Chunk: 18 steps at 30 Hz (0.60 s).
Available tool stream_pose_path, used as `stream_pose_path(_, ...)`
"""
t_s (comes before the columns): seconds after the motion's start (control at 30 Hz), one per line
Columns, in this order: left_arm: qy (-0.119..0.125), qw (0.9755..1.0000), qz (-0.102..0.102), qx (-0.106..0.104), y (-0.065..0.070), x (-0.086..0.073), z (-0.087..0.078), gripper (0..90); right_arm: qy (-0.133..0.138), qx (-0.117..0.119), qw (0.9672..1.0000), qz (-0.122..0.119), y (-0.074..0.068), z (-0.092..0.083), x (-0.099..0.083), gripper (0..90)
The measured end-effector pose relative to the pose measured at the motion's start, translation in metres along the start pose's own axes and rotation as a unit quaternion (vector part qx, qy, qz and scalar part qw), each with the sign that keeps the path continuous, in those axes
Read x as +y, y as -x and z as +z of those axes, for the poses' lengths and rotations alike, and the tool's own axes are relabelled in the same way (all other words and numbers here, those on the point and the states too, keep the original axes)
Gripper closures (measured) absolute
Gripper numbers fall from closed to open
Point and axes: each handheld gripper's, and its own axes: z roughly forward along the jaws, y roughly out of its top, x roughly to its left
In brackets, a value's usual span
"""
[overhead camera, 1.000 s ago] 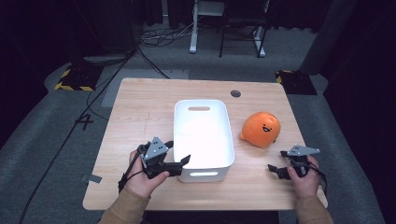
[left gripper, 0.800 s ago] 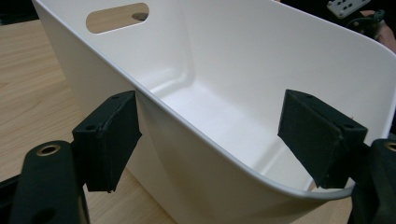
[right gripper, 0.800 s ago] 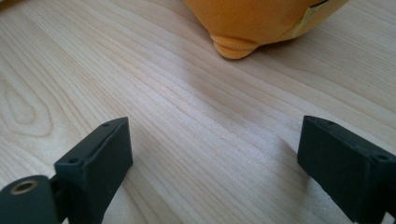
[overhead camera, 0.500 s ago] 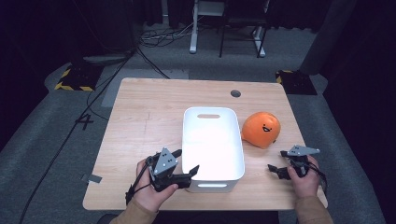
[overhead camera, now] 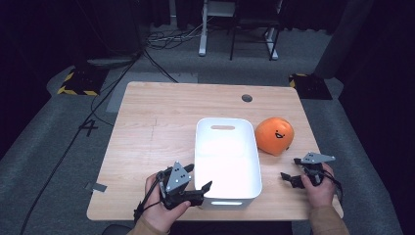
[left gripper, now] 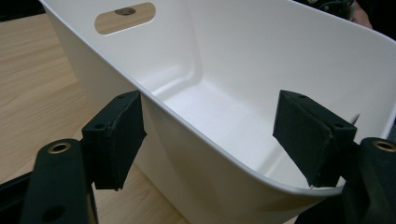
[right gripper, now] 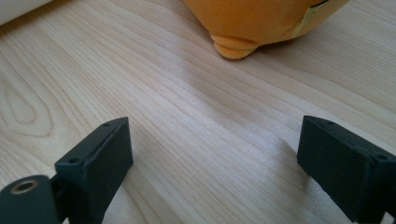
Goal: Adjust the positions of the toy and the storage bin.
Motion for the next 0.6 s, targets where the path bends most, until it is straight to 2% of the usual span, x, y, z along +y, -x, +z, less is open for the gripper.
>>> stream_pose_path(0.13, 0.019, 0.9998, -0.005, 0.004, -0.007, 0.004, -0.005, 26.4, 0.0, 0.0, 1.0, 0.0, 0.0, 0.0, 0.0, 10.5)
stream_pose_path(0.3, 0.023, 0.9997, -0.008, 0.006, -0.015, 0.012, -0.01, 26.7, 0.0, 0.0, 1.0, 0.002, 0.0, 0.0, 0.0, 10.5)
stream_pose_path(0.4, 0.029, 0.9994, -0.008, 0.016, -0.024, 0.017, -0.013, 26.7, 0.0, 0.0, 1.0, 0.001, 0.0, 0.0, 0.0, 10.5)
stream_pose_path(0.47, 0.036, 0.999, 0.004, 0.028, -0.035, 0.021, -0.016, 26.5, 0.0, 0.0, 1.0, 0.0, 0.0, 0.0, 0.0, 10.5)
stream_pose_path(0.5, 0.036, 0.999, 0.004, 0.028, -0.035, 0.021, -0.016, 26.2, 0.0, 0.0, 1.0, 0.0, 0.0, 0.0, 0.0, 10.5)
stream_pose_path(0.57, 0.046, 0.998, -0.001, 0.043, -0.044, 0.024, -0.018, 25.9, 0.0, 0.0, 1.0, 0.0, 0.0, 0.0, 0.0, 10.5)
stream_pose_path(0.6, 0.045, 0.9976, -0.001, 0.052, -0.054, 0.025, -0.019, 25.5, 0.0, -0.001, 1.0, 0.001, 0.0, 0.0, 0.0, 10.5)
